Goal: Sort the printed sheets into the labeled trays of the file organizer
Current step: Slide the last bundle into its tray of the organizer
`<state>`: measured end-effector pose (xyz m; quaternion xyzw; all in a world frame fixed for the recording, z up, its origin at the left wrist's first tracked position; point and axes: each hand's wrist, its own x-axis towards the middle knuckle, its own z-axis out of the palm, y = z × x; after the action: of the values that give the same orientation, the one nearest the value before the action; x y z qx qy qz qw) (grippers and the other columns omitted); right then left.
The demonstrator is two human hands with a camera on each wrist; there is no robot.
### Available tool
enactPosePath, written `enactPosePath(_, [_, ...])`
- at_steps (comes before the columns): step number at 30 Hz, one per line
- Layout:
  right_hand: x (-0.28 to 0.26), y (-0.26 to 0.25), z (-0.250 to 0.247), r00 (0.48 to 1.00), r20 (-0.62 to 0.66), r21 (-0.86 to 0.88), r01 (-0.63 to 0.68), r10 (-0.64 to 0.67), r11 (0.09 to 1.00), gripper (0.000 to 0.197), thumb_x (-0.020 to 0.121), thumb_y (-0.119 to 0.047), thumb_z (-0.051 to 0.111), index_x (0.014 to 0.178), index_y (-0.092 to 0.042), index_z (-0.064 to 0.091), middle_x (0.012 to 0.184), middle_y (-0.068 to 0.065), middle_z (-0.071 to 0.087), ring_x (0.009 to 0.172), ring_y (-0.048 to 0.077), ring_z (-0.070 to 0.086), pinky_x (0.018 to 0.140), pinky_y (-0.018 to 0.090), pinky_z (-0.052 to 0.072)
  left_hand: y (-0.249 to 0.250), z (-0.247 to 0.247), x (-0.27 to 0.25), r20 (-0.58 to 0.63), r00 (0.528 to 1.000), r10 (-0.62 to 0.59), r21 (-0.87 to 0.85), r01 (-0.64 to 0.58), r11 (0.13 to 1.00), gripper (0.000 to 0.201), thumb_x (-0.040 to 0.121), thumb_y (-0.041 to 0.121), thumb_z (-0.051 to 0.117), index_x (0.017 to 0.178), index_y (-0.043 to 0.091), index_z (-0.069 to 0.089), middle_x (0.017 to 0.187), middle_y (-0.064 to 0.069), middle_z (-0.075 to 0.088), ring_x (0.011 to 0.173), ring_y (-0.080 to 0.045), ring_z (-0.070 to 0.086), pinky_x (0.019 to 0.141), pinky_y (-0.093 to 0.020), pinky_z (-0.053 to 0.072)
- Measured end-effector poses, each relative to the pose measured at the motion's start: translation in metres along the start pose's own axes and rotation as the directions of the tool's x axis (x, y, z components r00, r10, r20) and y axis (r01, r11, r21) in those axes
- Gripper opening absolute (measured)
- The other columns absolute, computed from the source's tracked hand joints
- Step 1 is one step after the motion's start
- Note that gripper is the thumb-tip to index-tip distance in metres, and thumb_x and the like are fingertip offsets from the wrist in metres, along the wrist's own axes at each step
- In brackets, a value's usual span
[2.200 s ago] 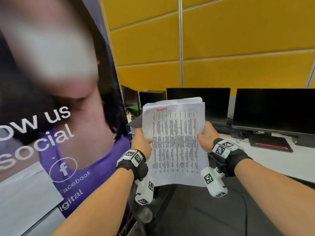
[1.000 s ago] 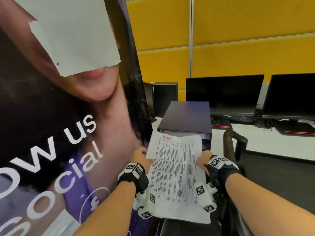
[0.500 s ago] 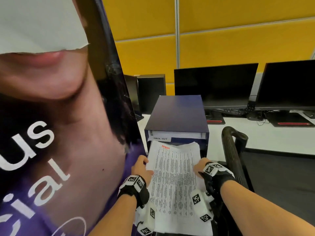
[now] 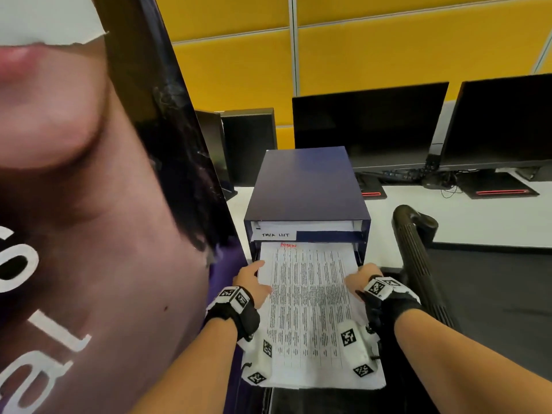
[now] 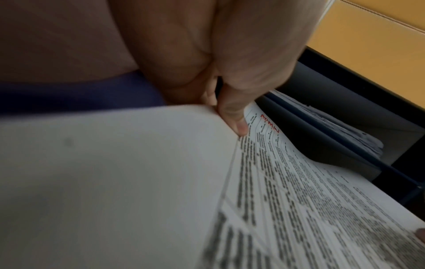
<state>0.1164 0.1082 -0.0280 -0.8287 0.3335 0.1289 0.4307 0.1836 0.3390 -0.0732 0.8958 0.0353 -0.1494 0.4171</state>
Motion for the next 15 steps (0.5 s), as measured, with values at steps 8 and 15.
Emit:
enactPosePath(8, [0.024, -0.005, -0.002, 0.997, -0.033, 0.166, -0.067, 0.073, 0.984, 0.032, 0.086, -0.008, 0.053, 0.117, 0.002, 0.059, 0.117, 0.017, 0.061, 0.109, 0.033, 0.058, 0.086, 0.032, 0.046, 0.003, 0.004, 0.033, -0.076, 0.996, 0.040, -0.060, -0.045, 0.997, 0.063, 0.075, 0.003, 0.076, 0.132, 0.018, 0.054, 0.123, -0.013, 0.061, 0.115, -0.027, 0.058, 0.101, -0.031, 0.045])
enactPosePath(15, [0.040, -0.006, 0.001, 0.992, -0.082, 0.259, -0.071, 0.095, 0.963, 0.042, 0.086, -0.010, 0.059, 0.124, 0.004, 0.054, 0.126, 0.020, 0.056, 0.087, 0.022, 0.045, 0.074, 0.029, 0.039, -0.019, 0.005, 0.037, -0.017, 0.987, -0.161, -0.235, 0.153, 0.960, 0.034, 0.073, 0.024, 0.073, 0.096, 0.011, 0.050, 0.101, -0.018, 0.063, 0.081, -0.029, 0.062, 0.083, -0.042, 0.054])
